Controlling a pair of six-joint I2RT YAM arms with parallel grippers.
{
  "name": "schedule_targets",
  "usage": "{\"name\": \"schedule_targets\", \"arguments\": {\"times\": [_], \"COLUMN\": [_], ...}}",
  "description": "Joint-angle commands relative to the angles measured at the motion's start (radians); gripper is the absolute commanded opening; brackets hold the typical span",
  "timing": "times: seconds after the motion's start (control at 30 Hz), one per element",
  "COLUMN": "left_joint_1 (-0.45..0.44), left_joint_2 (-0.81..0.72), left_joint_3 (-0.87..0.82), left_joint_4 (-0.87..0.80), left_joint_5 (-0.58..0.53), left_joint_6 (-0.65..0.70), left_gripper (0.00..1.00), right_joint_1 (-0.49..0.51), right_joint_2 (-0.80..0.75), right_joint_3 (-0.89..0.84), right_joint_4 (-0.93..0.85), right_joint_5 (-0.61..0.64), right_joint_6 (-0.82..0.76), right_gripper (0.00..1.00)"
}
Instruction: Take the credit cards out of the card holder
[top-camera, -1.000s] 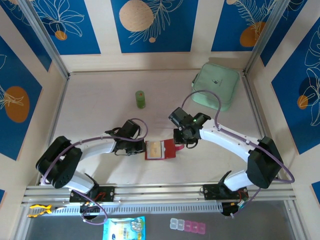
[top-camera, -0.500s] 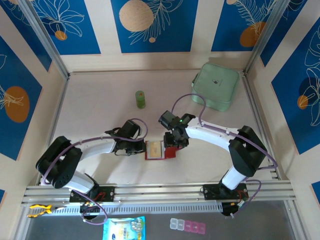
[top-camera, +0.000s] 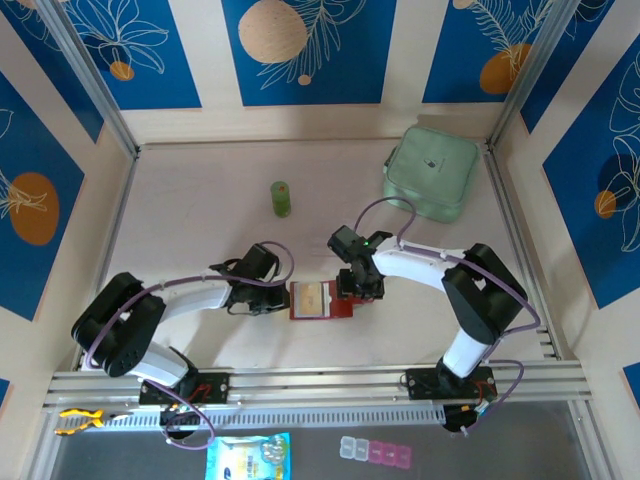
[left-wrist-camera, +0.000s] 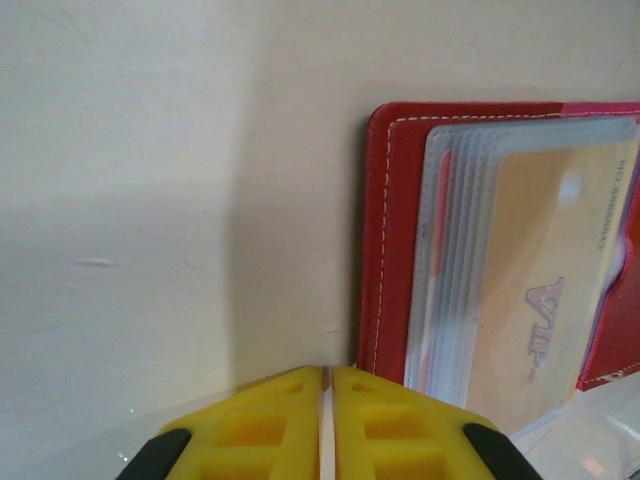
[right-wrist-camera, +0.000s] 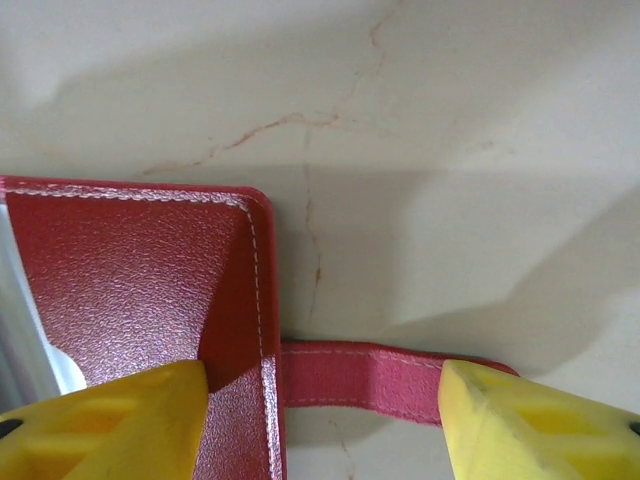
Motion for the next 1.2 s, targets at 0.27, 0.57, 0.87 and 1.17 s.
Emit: {"name": "schedule_targets", "arguments": {"times": [0.27, 0.57, 0.87, 1.17], "left_joint_1": [-0.009, -0.008, -0.009, -0.014], "left_joint_2": [-0.016, -0.066, -0.071, -0.032], "left_joint_3": [-0.001, 0.013, 0.103, 0.148], "left_joint_4": [-0.026, -0.055, -0.062, -0.058], "left_joint_5": [-0.027, -0.049, 0.009, 0.038], "left_joint_6": [-0.005, 0.009, 0.043, 0.044], "left_gripper": [0.11, 0.11, 0.13, 0.13], "right_joint_1": [-0.003, 0.003, 0.011, 0.023], "right_joint_2": [0.083, 0.111, 0.069, -0.034], "right_joint_3": [-0.045, -0.064, 0.003, 0.119], "right_joint_4": [0.041, 0.049, -0.005, -0.126], "right_joint_5": [-0.018, -0.014, 0.011, 0.087], "right_joint_6": [-0.008, 0.002, -0.009, -0.033], "right_gripper": [0.64, 0.63, 0.62, 0.61]}}
